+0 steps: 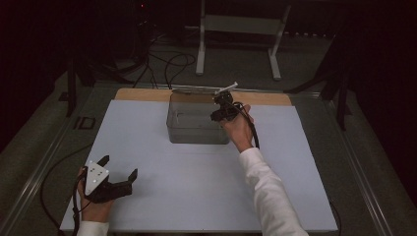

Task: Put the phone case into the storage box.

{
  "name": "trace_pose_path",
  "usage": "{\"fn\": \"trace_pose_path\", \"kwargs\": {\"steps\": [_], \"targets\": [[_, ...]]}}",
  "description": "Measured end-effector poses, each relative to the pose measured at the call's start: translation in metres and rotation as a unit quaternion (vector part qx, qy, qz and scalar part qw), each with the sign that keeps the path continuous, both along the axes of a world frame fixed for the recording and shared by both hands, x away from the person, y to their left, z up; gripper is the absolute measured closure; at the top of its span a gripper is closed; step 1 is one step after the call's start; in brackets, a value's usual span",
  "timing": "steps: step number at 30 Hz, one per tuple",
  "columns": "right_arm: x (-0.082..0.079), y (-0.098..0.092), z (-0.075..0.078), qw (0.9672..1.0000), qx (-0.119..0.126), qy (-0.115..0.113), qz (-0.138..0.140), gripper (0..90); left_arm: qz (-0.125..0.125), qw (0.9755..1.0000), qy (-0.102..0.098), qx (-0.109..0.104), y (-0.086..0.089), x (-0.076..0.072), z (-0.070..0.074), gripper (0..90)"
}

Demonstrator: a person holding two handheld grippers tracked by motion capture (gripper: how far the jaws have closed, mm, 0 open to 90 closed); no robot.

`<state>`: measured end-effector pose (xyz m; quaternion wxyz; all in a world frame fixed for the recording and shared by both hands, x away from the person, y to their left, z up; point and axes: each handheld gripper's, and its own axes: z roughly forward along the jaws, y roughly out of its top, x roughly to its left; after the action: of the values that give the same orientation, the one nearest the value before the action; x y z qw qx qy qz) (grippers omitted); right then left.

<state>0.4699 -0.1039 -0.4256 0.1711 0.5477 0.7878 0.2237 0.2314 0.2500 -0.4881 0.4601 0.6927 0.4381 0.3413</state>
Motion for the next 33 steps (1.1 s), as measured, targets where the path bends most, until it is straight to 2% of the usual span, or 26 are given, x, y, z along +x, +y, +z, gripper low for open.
{"fn": "trace_pose_path", "kwargs": {"steps": [5, 10, 13, 17, 19, 22, 23, 25, 27, 31, 33], "targets": [[-0.011, -0.001, 0.000, 0.9994, 0.011, -0.023, 0.024, 36.5, -0.001, 1.0000, 0.003, 0.003, -0.001, 0.000, 0.000, 0.2], [-0.024, -0.003, 0.002, 0.9971, 0.027, -0.046, 0.054, 27.4, -0.001, 1.0000, 0.003, 0.003, -0.001, 0.000, 0.000, 0.2], [-0.033, -0.003, 0.004, 0.9942, 0.035, -0.070, 0.074, 20.3, -0.002, 1.0000, 0.003, 0.003, -0.001, 0.001, 0.000, 0.2], [-0.047, -0.004, 0.006, 0.9889, 0.049, -0.098, 0.100, 16.7, -0.006, 1.0000, 0.006, 0.002, -0.001, 0.001, -0.001, 0.1], [-0.054, -0.005, 0.007, 0.9862, 0.042, -0.117, 0.109, 15.1, -0.007, 1.0000, 0.007, 0.002, -0.001, 0.002, -0.001, 0.2], [-0.062, -0.006, 0.009, 0.9840, 0.040, -0.128, 0.117, 13.8, -0.009, 0.9999, 0.008, 0.001, -0.002, 0.002, -0.001, 0.1], [-0.071, -0.009, 0.011, 0.9796, 0.038, -0.150, 0.128, 13.2, -0.010, 0.9999, 0.009, 0.002, -0.002, 0.002, -0.001, 0.1], [-0.079, -0.012, 0.013, 0.9762, 0.038, -0.168, 0.131, 12.0, -0.012, 0.9998, 0.012, 0.002, -0.002, 0.002, -0.002, 0.1], [-0.086, -0.016, 0.014, 0.9725, 0.049, -0.179, 0.140, 12.0, -0.013, 0.9998, 0.013, 0.004, -0.002, 0.003, -0.002, 0.1], [-0.098, -0.025, 0.014, 0.9733, 0.064, -0.168, 0.143, 11.0, -0.013, 0.9998, 0.010, 0.010, -0.002, 0.002, 0.000, 0.1], [-0.106, -0.029, 0.013, 0.9724, 0.060, -0.178, 0.139, 10.0, -0.013, 0.9998, 0.012, 0.011, -0.002, 0.002, 0.000, 0.1]]}}
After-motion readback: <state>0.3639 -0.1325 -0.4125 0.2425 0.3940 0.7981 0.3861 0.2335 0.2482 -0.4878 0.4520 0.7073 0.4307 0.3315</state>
